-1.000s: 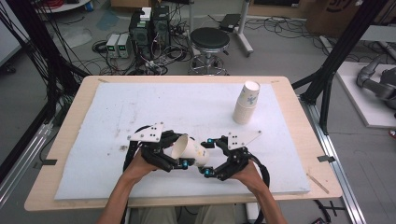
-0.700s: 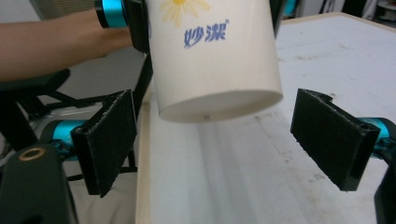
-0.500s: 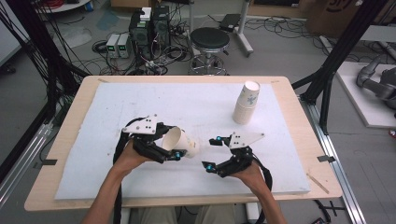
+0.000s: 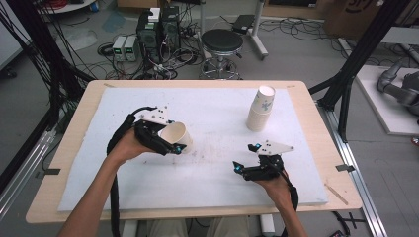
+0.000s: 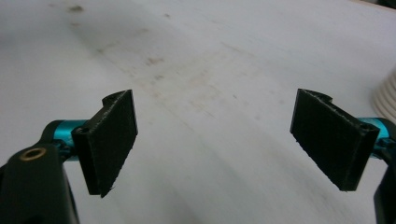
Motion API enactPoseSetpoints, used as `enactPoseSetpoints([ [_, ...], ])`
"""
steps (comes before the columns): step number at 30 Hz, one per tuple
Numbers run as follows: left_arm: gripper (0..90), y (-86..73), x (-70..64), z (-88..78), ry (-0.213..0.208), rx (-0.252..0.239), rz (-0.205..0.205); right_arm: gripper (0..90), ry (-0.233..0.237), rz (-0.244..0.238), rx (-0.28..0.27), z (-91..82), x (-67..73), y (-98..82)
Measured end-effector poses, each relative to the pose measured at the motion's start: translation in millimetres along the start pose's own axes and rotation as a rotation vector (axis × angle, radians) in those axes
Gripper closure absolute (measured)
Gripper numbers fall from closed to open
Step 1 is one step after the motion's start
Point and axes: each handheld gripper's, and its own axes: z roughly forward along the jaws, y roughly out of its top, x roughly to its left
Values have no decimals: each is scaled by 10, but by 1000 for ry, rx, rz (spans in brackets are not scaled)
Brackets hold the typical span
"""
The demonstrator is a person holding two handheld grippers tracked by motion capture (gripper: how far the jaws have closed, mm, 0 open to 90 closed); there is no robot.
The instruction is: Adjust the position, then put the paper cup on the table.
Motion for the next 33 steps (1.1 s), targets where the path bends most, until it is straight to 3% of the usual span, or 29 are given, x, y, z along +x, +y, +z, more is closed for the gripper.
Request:
enactPoseSetpoints([
  [4, 302, 22, 71, 57, 14, 79, 10, 154, -67, 20, 7, -23, -68, -102],
  [7, 300, 36, 112, 103, 45, 136, 23, 155, -85, 34, 11, -28, -115, -160],
  [10, 300, 41, 152, 121, 54, 162, 19, 155, -103, 44, 14, -23, -141, -222],
  [20, 303, 13, 220, 125, 64, 199, 5, 158, -114, 54, 4, -13, -158, -310],
  [33, 302, 45, 198, 159, 61, 220, 32, 157, -110, 55, 0, -11, -171, -314],
])
